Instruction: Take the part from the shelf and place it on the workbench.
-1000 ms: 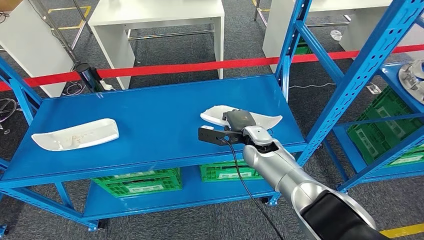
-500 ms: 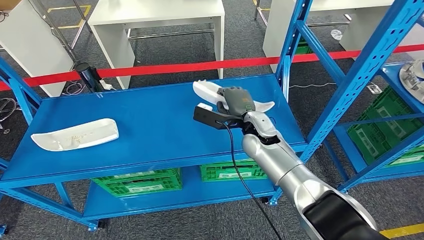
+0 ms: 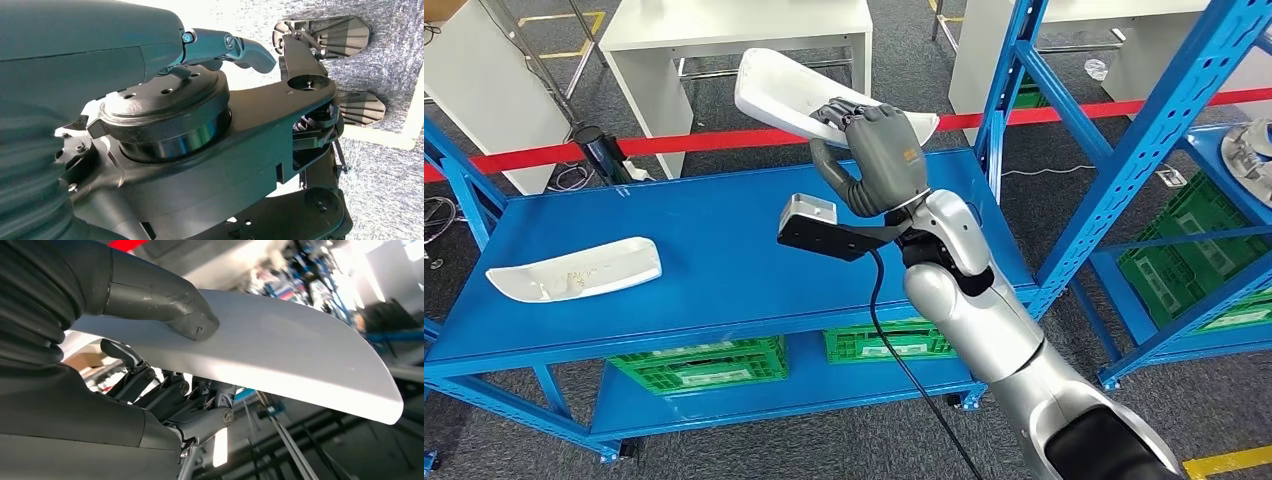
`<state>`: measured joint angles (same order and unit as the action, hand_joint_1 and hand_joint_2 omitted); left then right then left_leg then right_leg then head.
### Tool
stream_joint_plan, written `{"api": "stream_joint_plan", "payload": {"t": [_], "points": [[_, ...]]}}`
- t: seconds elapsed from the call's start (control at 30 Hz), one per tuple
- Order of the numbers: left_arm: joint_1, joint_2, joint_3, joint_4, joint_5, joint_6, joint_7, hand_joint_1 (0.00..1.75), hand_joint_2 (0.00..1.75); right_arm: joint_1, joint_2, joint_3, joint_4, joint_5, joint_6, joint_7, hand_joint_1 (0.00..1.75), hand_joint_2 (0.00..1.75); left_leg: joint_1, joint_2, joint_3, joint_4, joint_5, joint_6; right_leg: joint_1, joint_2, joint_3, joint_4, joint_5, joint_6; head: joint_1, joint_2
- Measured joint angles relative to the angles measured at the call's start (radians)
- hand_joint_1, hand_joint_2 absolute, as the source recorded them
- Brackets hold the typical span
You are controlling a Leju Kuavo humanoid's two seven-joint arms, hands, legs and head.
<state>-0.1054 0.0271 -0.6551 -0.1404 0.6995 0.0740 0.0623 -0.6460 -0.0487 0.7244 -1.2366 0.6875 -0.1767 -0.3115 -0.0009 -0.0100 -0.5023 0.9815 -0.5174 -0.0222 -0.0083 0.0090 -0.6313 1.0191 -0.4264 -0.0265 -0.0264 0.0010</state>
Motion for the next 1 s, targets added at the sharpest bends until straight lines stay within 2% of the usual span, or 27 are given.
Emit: {"api": "stream_joint_plan", "payload": {"t": [0.2, 0.33, 0.37, 0.43, 0.5, 0.53, 0.57, 0.6, 0.67, 0.7, 0.73, 0.83, 0.87, 0.9, 0.93, 1.0], "points": [[0.0, 0.001, -0.009, 0.002, -0.002, 0.0, 0.001, 0.0, 1.75, 0.055, -0.003, 0.0, -0.121, 0.029, -0.015, -0.01, 1.75, 1.75, -0.004, 0.0, -0.004, 0.006, -0.003, 0.007, -0.004, 0.0, 0.0, 0.0, 0.001, 0.008, 0.0, 0.0], [-0.001, 0.0, -0.019, 0.002, -0.009, 0.0, 0.006, 0.0, 1.75, 0.071, -0.008, 0.0, -0.165, 0.042, -0.021, -0.002, 1.75, 1.75, -0.003, 0.002, -0.002, 0.005, 0.009, 0.02, -0.006, 0.002, -0.001, -0.001, 0.006, 0.021, 0.0, 0.0], [-0.002, -0.001, -0.021, 0.002, -0.009, 0.0, 0.008, 0.0, 1.75, 0.072, -0.011, 0.0, -0.174, 0.045, -0.022, -0.001, 1.75, 1.75, 0.0, 0.004, 0.0, -0.002, 0.017, 0.024, -0.005, 0.002, -0.007, 0.009, -0.004, 0.025, 0.001, 0.0], [-0.004, -0.002, -0.024, 0.002, -0.009, 0.0, 0.012, 0.0, 1.75, 0.073, -0.017, 0.0, -0.186, 0.049, -0.024, 0.003, 1.75, 1.75, 0.008, 0.008, 0.0, -0.011, 0.028, 0.029, -0.003, 0.002, -0.043, 0.088, -0.059, 0.031, 0.004, 0.0], [-0.005, -0.002, -0.026, 0.002, -0.008, 0.0, 0.014, 0.0, 1.75, 0.075, -0.022, 0.0, -0.191, 0.052, -0.024, 0.006, 1.75, 1.75, 0.009, 0.01, -0.008, -0.007, 0.03, 0.03, -0.004, -0.001, -0.096, 0.221, -0.124, 0.038, 0.006, 0.0], [-0.006, -0.002, -0.026, 0.002, -0.008, 0.0, 0.014, 0.0, 1.75, 0.076, -0.025, 0.0, -0.191, 0.053, -0.023, 0.006, 1.75, 1.75, 0.009, 0.011, -0.013, -0.002, 0.03, 0.03, -0.006, -0.001, -0.113, 0.266, -0.136, 0.04, 0.006, 0.0], [-0.007, -0.003, -0.026, 0.002, -0.007, 0.0, 0.014, 0.0, 1.75, 0.077, -0.028, 0.0, -0.191, 0.055, -0.023, 0.006, 1.75, 1.75, 0.01, 0.012, -0.018, 0.004, 0.029, 0.029, -0.008, -0.003, -0.113, 0.277, -0.13, 0.043, 0.006, 0.0], [-0.008, -0.003, -0.026, 0.002, -0.006, 0.0, 0.014, 0.0, 1.75, 0.077, -0.029, 0.0, -0.191, 0.055, -0.022, 0.006, 1.75, 1.75, 0.012, 0.012, -0.024, 0.011, 0.028, 0.027, -0.011, -0.004, -0.094, 0.248, -0.108, 0.045, 0.006, 0.0], [-0.011, -0.003, -0.026, 0.002, -0.004, 0.007, 0.013, 0.0, 1.75, 0.074, -0.031, 0.0, -0.191, 0.056, -0.021, 0.006, 1.75, 1.75, 0.016, 0.011, -0.037, 0.028, 0.023, 0.017, -0.015, -0.006, -0.021, 0.125, -0.064, 0.049, 0.006, 0.0], [-0.012, -0.003, -0.026, 0.002, -0.002, 0.015, 0.013, 0.0, 1.75, 0.073, -0.031, 0.0, -0.191, 0.056, -0.021, 0.006, 1.75, 1.75, 0.017, 0.009, -0.045, 0.036, 0.02, 0.011, -0.014, -0.004, 0.005, 0.079, -0.051, 0.046, 0.006, 0.0], [-0.013, -0.003, -0.026, 0.002, -0.001, 0.026, 0.012, 0.0, 1.75, 0.071, -0.031, 0.0, -0.19, 0.057, -0.02, 0.006, 1.75, 1.75, 0.016, 0.007, -0.05, 0.043, 0.019, 0.004, -0.013, -0.002, 0.019, 0.051, -0.05, 0.041, 0.007, 0.0], [-0.014, -0.003, -0.026, 0.002, 0.005, 0.042, 0.011, 0.0, 1.75, 0.071, -0.032, 0.001, -0.189, 0.057, -0.018, 0.007, 1.75, 1.75, 0.015, 0.004, -0.059, 0.048, 0.023, -0.014, -0.011, 0.001, 0.011, 0.045, -0.052, 0.014, 0.007, 0.0], [-0.014, -0.003, -0.026, 0.002, 0.007, 0.043, 0.01, 0.0, 1.75, 0.071, -0.032, 0.001, -0.189, 0.057, -0.018, 0.008, 1.75, 1.75, 0.016, 0.005, -0.064, 0.054, 0.016, -0.02, -0.011, 0.0, 0.008, 0.043, -0.048, 0.004, 0.007, 0.0], [-0.014, -0.003, -0.026, 0.002, 0.008, 0.043, 0.01, 0.0, 1.75, 0.071, -0.032, 0.001, -0.188, 0.057, -0.018, 0.008, 1.75, 1.75, 0.016, 0.005, -0.073, 0.073, -0.003, -0.023, -0.012, -0.001, 0.005, 0.04, -0.042, -0.004, 0.007, 0.0], [-0.014, -0.003, -0.027, 0.002, 0.008, 0.043, 0.011, 0.0, 1.75, 0.071, -0.032, 0.001, -0.188, 0.057, -0.018, 0.01, 1.75, 1.75, 0.016, 0.006, -0.088, 0.111, -0.034, -0.026, -0.012, -0.002, 0.0, 0.036, -0.035, -0.011, 0.006, 0.0], [-0.015, -0.003, -0.027, 0.002, 0.009, 0.043, 0.011, 0.0, 1.75, 0.072, -0.032, 0.001, -0.185, 0.057, -0.018, 0.012, 1.75, 1.75, 0.016, 0.006, -0.131, 0.235, -0.114, -0.029, -0.009, -0.004, -0.015, 0.035, -0.023, -0.019, 0.006, 0.0]]}}
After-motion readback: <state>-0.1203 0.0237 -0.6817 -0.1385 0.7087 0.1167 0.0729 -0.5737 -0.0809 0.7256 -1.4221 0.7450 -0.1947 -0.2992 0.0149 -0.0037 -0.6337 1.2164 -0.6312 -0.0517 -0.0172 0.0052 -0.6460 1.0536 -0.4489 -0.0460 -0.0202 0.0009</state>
